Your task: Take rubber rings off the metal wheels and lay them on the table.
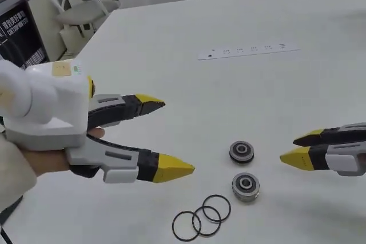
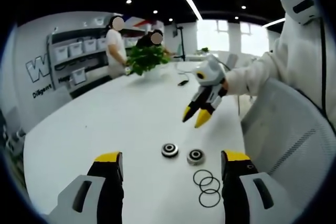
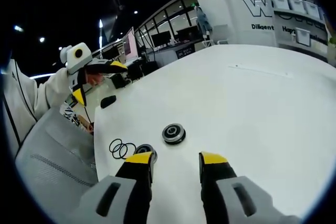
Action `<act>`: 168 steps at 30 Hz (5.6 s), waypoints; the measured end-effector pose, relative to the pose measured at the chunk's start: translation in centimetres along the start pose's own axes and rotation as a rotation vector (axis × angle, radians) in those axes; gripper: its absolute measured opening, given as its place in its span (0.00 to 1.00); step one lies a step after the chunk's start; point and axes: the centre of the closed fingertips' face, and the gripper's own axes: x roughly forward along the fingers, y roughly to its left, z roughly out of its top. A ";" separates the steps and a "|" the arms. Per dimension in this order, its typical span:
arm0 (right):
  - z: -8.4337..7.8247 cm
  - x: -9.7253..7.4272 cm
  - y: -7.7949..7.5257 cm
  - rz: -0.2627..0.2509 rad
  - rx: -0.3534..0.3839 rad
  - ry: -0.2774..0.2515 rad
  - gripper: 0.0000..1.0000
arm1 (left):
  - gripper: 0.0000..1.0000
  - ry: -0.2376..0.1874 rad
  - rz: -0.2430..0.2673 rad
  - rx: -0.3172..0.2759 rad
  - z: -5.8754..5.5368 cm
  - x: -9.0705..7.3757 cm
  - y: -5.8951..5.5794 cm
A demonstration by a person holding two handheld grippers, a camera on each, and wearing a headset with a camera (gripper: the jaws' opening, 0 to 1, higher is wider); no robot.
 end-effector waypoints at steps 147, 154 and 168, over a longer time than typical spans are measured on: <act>0.3 6.4 -0.9 0.063 0.539 -0.174 0.00 | 0.13 0.040 -0.027 -0.013 -5.7 13.6 0.3; 0.6 6.3 -0.3 0.021 0.434 -0.144 0.00 | 0.13 0.045 -0.017 0.000 -5.7 13.6 0.3; 0.8 6.7 0.6 0.024 0.313 -0.100 0.00 | 0.13 0.044 -0.016 0.008 -5.7 13.6 0.3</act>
